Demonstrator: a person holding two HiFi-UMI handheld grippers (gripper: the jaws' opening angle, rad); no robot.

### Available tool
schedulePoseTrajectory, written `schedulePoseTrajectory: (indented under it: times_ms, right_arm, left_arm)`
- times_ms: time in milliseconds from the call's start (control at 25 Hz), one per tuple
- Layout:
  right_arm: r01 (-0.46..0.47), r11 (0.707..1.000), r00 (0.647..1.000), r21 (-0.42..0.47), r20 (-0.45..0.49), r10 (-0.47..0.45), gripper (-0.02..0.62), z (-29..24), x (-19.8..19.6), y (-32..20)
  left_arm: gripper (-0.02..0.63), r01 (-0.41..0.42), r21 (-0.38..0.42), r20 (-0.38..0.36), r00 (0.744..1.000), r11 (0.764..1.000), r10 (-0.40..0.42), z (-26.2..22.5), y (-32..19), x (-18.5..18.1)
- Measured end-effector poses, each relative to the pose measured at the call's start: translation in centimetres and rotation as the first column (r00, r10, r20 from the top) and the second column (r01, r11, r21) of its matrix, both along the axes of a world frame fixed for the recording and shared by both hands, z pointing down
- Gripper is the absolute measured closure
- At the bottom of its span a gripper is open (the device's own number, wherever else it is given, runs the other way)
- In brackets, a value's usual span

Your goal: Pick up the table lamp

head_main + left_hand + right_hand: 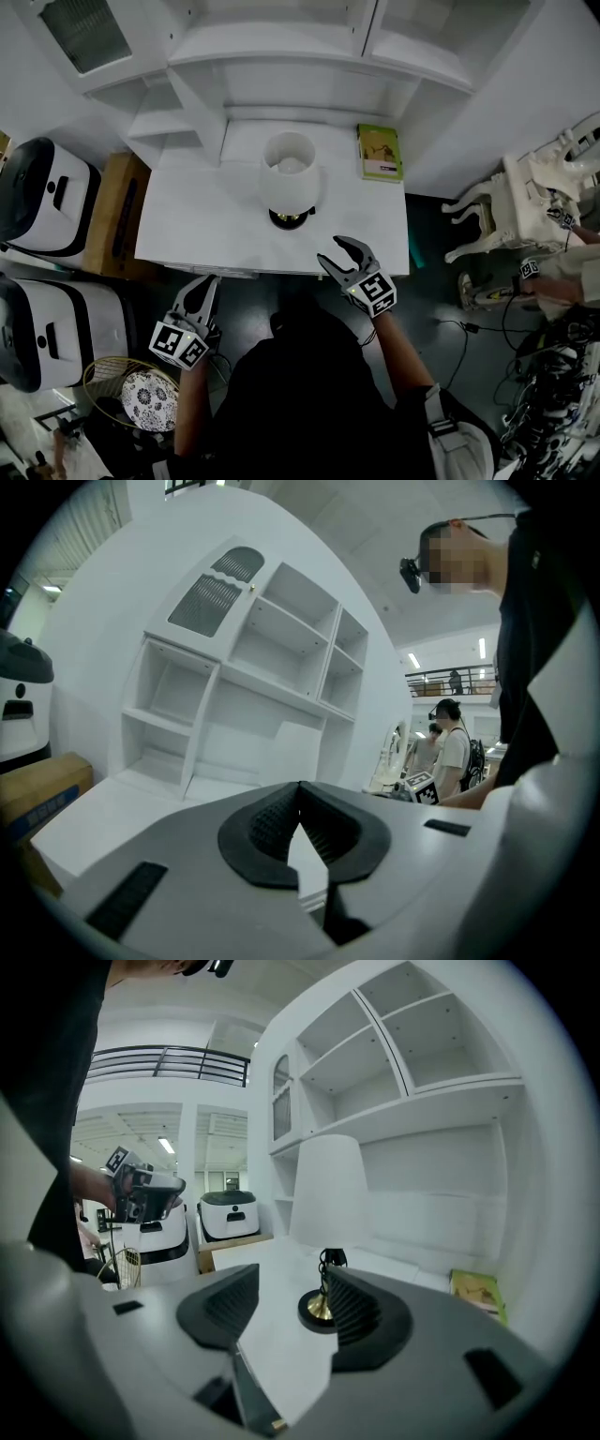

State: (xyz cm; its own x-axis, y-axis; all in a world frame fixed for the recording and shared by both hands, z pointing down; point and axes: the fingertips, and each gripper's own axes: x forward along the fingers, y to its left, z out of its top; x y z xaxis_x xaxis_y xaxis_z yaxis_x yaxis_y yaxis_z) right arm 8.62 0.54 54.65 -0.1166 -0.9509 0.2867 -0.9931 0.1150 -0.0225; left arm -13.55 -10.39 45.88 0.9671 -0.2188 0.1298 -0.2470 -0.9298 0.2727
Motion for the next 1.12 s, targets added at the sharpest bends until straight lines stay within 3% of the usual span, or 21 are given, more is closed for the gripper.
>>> schedulePoseTrajectory:
  times_ms: [360,1120]
  right_arm:
    - [0.085,0.996,0.996,-0.027,0.029,-0.084,0.343,1.8,1.8,-1.0]
    - [0.223,0.97,0.974,-0.093,-0.018,-0.225,0.333,5.3,4.1,-4.6]
  left_arm:
    - [0.595,0.086,-0.007,-0.014,0.996,0.996,-0.086,-0.8,-0.1,2.0]
    - [0.595,0.243,-0.022,0.003,0.97,0.97,-0.243,-0.1,1.6,2.7]
